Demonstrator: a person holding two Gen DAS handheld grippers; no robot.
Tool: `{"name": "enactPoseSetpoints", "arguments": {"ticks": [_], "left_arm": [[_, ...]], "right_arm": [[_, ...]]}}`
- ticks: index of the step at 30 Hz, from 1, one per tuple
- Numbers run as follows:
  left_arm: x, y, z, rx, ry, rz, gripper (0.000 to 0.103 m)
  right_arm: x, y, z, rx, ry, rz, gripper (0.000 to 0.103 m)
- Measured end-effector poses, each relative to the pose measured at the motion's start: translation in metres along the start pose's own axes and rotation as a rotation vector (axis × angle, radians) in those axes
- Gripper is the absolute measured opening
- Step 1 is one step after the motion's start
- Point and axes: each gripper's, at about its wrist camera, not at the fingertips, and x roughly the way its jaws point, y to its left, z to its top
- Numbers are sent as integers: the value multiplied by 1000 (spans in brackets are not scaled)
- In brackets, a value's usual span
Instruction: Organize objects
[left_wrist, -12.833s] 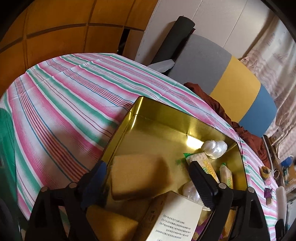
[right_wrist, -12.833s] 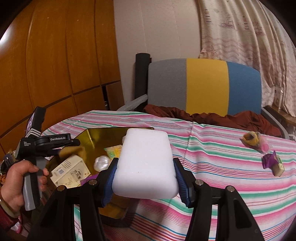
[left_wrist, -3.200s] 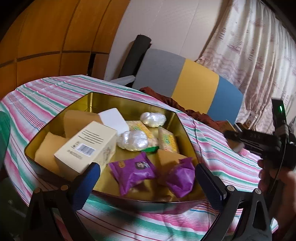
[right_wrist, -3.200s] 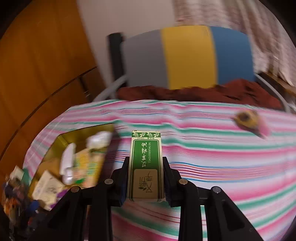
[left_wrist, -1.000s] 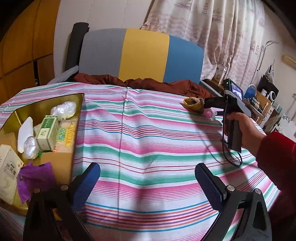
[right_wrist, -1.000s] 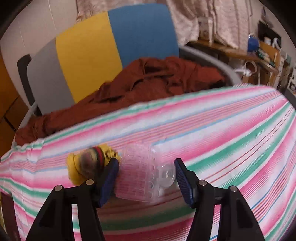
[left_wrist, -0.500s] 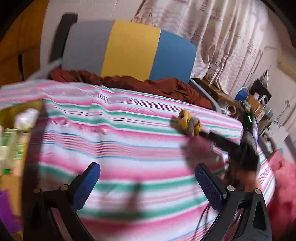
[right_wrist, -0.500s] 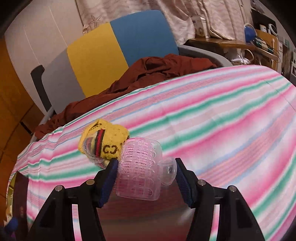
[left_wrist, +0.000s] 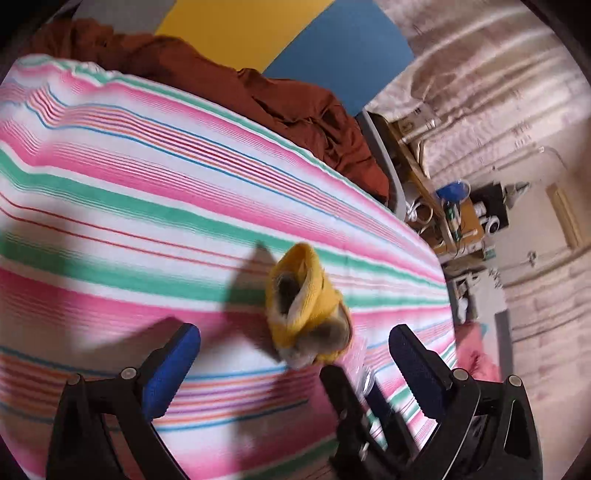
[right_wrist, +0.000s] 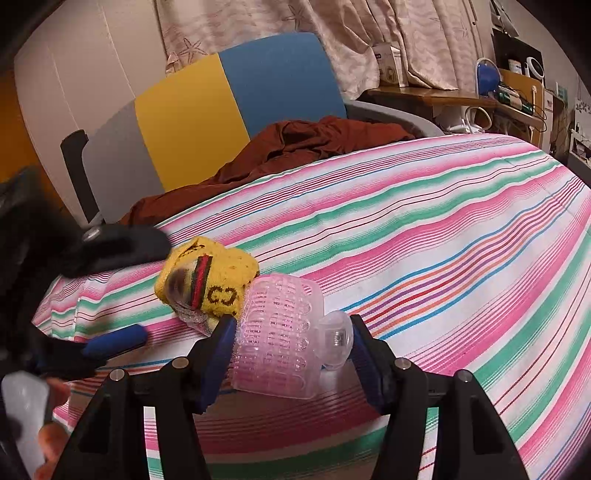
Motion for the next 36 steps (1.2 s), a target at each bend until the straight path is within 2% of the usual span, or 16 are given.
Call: {"name": "enactPoseSetpoints", "arguments": {"ticks": [3, 6, 8, 9, 10, 12, 14, 17, 27, 31, 36], "left_arm": [[16, -1, 6, -31, 33, -36, 99], [19, 0, 7, -67, 7, -82, 92], [28, -2, 6, -46, 39, -79, 62], [30, -4, 3, -15, 34, -37, 55], [30, -4, 3, 5, 26, -21, 49], [29, -4, -1, 38, 8, -21, 45], [26, 1, -3, 27, -8, -29, 37], [23, 12, -4, 22, -23, -33, 32], [-2, 30, -18, 206, -161, 72, 25], [-18, 47, -28, 170, -184, 49, 25], [-34, 47, -45, 213, -179, 78, 27]], "right_arm": [[0, 1, -1, -3, -2, -4, 61], [-1, 3, -2, -13, -7, -20, 62], [0, 3, -2, -15, -7, -25, 62], [0, 3, -2, -14, -9, -27, 62], [0, 3, -2, -12, -8, -28, 62], [0, 2, -2, -9, -8, -25, 62], [0, 1, -1, -9, -9, -25, 62], [1, 3, -2, -16, -10, -32, 62], [0, 2, -3, -7, -19, -62, 62], [0, 4, -2, -17, -21, -79, 62], [-1, 5, -2, -16, -28, -97, 62]]}}
